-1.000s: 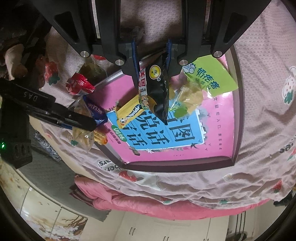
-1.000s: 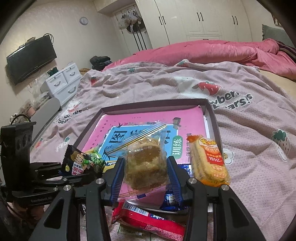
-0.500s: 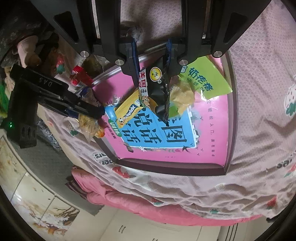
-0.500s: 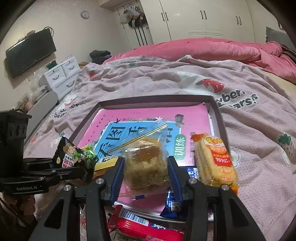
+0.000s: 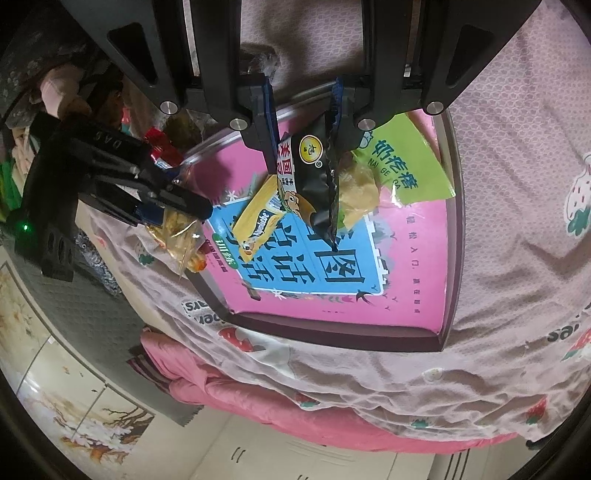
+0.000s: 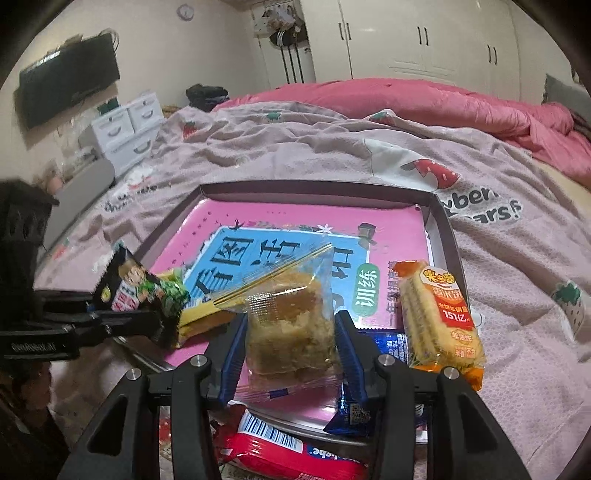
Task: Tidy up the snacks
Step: 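Lower the pea bag into the tray with left tool while right lowers cake bag in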
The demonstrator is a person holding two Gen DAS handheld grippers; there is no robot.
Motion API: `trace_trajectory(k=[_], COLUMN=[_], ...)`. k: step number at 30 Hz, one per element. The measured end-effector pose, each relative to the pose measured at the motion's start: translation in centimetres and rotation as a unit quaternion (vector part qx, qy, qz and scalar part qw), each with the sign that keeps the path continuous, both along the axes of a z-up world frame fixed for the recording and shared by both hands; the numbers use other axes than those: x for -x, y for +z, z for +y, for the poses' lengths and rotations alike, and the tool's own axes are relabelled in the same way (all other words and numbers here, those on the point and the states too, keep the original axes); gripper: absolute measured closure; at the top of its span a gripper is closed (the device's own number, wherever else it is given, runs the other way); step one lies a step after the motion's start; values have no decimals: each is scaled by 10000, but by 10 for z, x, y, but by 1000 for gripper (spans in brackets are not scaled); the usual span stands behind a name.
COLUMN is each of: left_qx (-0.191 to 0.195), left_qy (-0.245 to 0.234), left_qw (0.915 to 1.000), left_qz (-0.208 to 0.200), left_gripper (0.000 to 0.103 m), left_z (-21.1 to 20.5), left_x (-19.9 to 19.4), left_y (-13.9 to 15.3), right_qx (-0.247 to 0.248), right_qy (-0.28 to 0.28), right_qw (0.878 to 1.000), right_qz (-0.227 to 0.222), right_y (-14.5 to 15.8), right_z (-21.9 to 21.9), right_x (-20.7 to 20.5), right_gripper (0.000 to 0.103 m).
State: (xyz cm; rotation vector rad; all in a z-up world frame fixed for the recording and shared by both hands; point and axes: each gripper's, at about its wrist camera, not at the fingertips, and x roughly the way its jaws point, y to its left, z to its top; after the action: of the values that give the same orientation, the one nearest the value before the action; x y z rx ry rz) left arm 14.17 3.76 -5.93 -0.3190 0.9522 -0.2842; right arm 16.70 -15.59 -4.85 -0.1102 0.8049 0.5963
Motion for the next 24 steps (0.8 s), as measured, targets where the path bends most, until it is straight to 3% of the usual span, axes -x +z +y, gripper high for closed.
trace_trajectory(k=[15,24], left_qx=[-129,-196], left_qy=[145,303], left_qw=[9998,9993], left_qz=[7,-11], left_gripper=[74,61], left_z=[7,15], left_x=[1,0], left_y=[-1,1], right_qx=[51,-43], right_qy=[-2,39], right_qw=[10000,10000], right_qz=[10,28], right_y=[-2,0], right_z=[0,-1], right_x=[0,3], right_gripper=[54,52])
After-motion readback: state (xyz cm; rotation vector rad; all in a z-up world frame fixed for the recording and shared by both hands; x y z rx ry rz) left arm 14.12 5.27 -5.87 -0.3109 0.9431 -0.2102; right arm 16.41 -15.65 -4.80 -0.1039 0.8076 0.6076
